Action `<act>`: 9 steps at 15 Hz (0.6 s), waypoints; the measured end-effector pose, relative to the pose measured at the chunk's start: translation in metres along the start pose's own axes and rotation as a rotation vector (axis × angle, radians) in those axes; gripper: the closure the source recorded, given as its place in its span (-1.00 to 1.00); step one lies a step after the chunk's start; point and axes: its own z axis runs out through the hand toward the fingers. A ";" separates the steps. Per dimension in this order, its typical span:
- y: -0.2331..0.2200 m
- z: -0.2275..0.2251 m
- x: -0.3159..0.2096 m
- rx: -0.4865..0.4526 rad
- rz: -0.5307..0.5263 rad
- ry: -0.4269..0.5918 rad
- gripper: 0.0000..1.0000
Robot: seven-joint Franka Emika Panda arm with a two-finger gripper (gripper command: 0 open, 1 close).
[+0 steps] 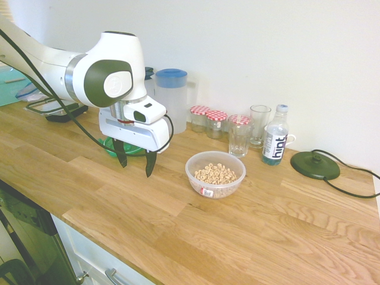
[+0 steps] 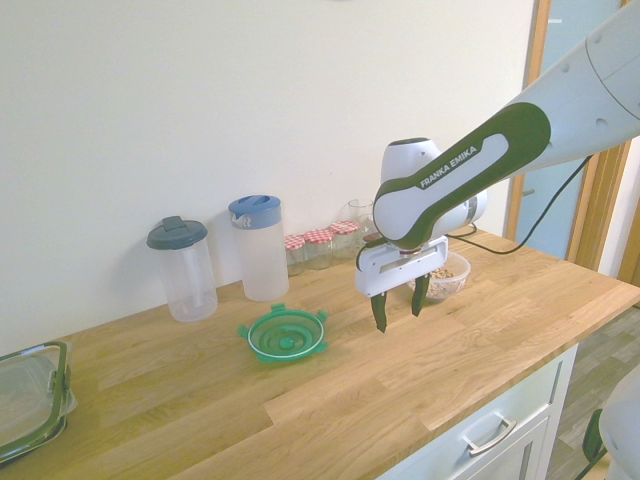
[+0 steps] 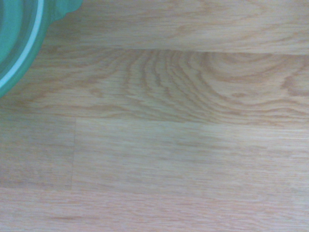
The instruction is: Cover the lid of food container
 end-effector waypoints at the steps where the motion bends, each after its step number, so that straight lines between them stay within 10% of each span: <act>1: 0.000 0.000 0.000 0.000 0.002 0.000 -1.00; 9: -0.034 -0.011 0.047 0.245 0.078 -0.251 -1.00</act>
